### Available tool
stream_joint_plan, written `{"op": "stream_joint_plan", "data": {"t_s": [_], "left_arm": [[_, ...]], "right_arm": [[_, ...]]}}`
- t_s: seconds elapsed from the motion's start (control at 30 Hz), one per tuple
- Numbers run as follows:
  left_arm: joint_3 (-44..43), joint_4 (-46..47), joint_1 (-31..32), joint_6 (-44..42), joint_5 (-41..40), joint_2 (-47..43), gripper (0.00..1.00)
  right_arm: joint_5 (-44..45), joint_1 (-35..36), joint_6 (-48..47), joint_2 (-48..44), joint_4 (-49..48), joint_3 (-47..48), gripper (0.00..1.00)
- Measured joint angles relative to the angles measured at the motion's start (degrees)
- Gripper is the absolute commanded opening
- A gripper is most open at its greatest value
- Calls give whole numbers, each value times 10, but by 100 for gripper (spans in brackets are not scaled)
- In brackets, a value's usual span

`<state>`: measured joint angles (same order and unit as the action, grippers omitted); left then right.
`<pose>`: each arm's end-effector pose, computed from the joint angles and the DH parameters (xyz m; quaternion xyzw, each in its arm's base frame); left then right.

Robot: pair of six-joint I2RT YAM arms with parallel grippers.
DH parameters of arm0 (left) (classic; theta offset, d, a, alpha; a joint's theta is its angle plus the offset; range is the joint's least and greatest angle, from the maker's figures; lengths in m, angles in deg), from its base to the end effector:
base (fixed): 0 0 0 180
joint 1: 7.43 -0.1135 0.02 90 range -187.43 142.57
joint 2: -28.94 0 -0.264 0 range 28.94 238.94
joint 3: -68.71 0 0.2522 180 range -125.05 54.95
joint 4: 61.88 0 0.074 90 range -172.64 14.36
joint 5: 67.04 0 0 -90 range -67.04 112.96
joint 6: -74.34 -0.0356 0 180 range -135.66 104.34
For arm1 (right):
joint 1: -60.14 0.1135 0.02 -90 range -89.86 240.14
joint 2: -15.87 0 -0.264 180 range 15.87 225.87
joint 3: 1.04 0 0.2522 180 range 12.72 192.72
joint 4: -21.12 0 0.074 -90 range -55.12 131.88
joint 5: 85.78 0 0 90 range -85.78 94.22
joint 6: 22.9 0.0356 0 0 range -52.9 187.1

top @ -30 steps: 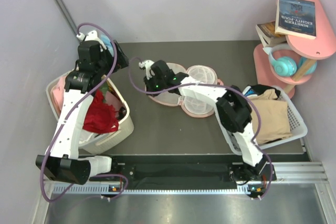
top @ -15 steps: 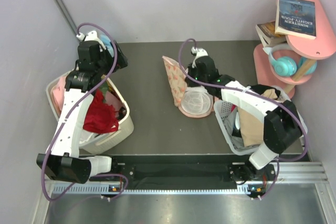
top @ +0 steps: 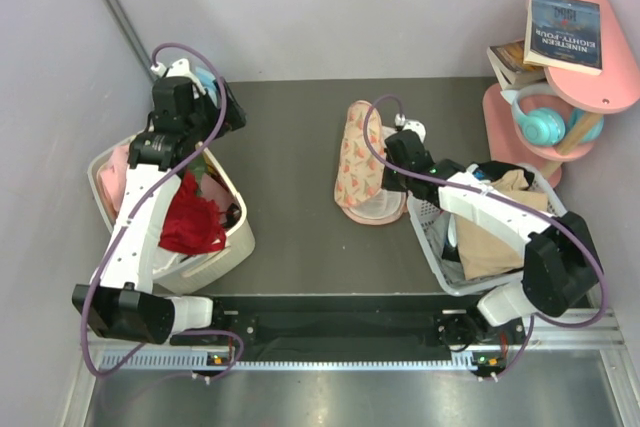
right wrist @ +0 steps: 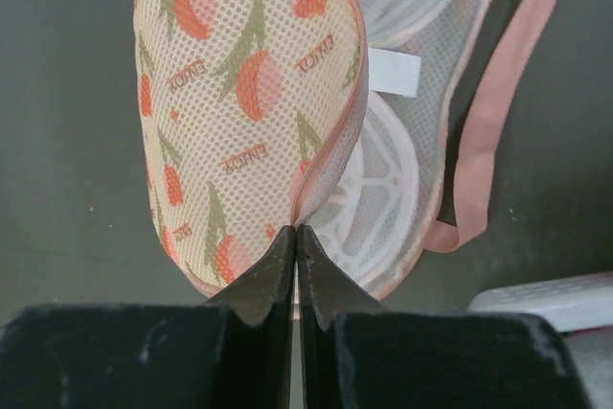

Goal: Unzip the laundry bag and remove the bra

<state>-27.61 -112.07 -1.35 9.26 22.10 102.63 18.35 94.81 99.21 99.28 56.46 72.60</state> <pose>0.2743 -0.0287 0.4132 -0.1438 0.8430 -0.1323 0.5012 0.2639 0.1719 0.2561 0.0265 0.9180 0.1136 0.3789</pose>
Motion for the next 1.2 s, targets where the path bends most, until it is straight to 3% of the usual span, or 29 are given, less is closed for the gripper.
{"op": "stream_joint_plan", "data": {"t_s": [0.6, 0.67, 0.77, 0.8, 0.9, 1.07, 1.2], "left_arm": [[33, 3, 0, 3, 0, 0, 99], [37, 4, 0, 3, -1, -1, 99], [39, 4, 0, 3, -2, -2, 99], [40, 4, 0, 3, -2, -3, 99], [41, 4, 0, 3, -3, -7, 99], [41, 4, 0, 1, -3, -12, 99], [41, 4, 0, -2, -2, -13, 99]], "right_arm": [[80, -2, 41, -47, 122, -6, 0], [86, -4, 41, -47, 131, -7, 4], [88, -7, 40, -47, 137, -7, 34], [86, -7, 40, -47, 137, -7, 55], [81, -7, 30, -54, 123, -7, 84], [56, -10, 9, -86, 101, -22, 98], [37, -19, -5, -98, 72, -30, 100]]}}
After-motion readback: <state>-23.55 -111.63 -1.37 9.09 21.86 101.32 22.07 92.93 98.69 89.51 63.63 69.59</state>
